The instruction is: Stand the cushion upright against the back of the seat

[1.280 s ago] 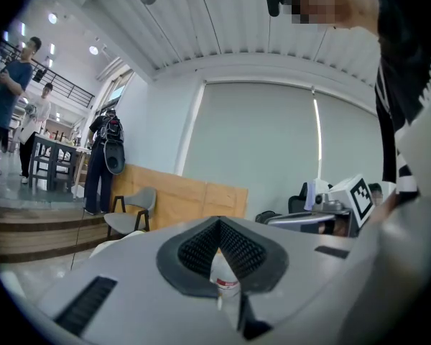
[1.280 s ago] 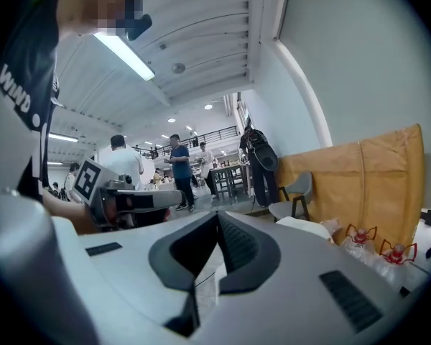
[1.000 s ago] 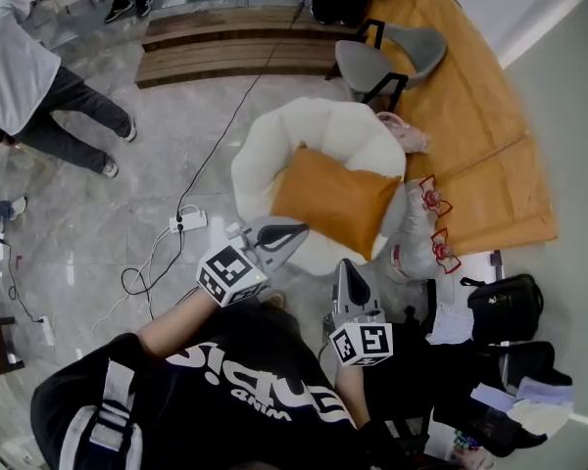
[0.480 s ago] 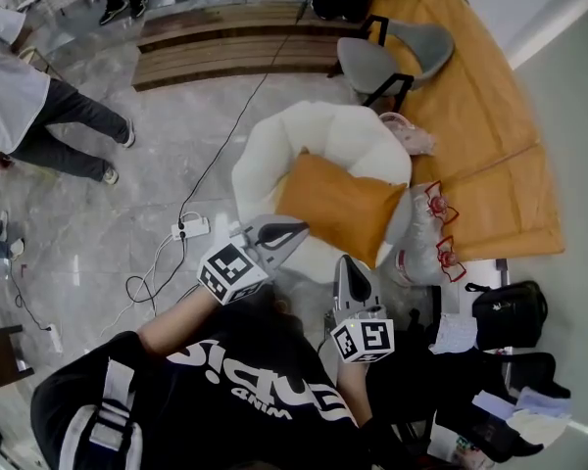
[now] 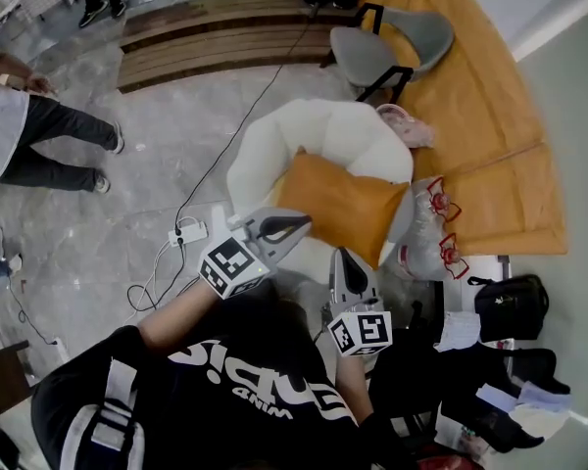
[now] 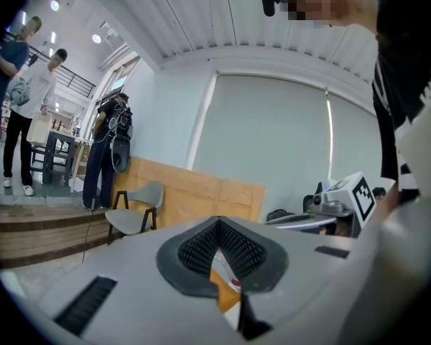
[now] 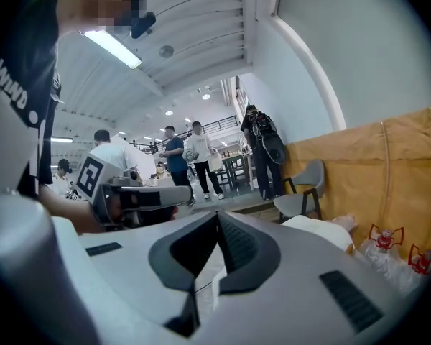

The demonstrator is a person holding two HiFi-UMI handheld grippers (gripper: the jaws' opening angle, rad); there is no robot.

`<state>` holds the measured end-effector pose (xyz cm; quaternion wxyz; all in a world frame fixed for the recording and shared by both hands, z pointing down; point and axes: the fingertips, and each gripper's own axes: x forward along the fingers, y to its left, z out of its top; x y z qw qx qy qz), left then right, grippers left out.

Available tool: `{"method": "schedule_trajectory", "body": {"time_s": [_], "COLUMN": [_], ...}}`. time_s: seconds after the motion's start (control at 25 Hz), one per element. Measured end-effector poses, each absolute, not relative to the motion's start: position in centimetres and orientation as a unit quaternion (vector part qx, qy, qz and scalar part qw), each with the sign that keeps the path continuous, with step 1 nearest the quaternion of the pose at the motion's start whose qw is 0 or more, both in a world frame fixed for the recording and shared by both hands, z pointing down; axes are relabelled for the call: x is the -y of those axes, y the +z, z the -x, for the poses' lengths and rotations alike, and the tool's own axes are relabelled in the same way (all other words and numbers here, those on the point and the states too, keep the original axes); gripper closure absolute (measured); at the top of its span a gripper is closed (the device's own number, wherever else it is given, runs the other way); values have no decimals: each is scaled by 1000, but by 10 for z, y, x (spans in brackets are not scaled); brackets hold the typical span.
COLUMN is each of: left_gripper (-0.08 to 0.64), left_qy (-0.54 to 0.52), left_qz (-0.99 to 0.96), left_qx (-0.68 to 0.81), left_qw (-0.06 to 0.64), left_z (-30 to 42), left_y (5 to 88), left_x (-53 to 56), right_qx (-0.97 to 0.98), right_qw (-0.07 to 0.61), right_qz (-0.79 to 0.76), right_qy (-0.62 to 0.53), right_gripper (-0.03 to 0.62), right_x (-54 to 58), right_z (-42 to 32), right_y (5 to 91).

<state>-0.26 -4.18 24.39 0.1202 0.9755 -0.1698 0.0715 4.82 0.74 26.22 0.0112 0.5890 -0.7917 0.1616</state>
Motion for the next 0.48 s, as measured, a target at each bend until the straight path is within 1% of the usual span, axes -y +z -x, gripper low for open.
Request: {"method": "schedule_trajectory", "body": {"time_s": [0.48], "left_gripper": [552], "left_qy": [88], "left_qz": [-973], "left_qx": [157], "left_qw": [144], "left_z": [-31], "left_y": [270], "left_x": [87], "right_qx": [772], "right_qw": [11], "right_qz": [-607], "right_qy": [185], "right_gripper": [572], "right_x": [34], "right_z": [-82], "right_y": [278]}}
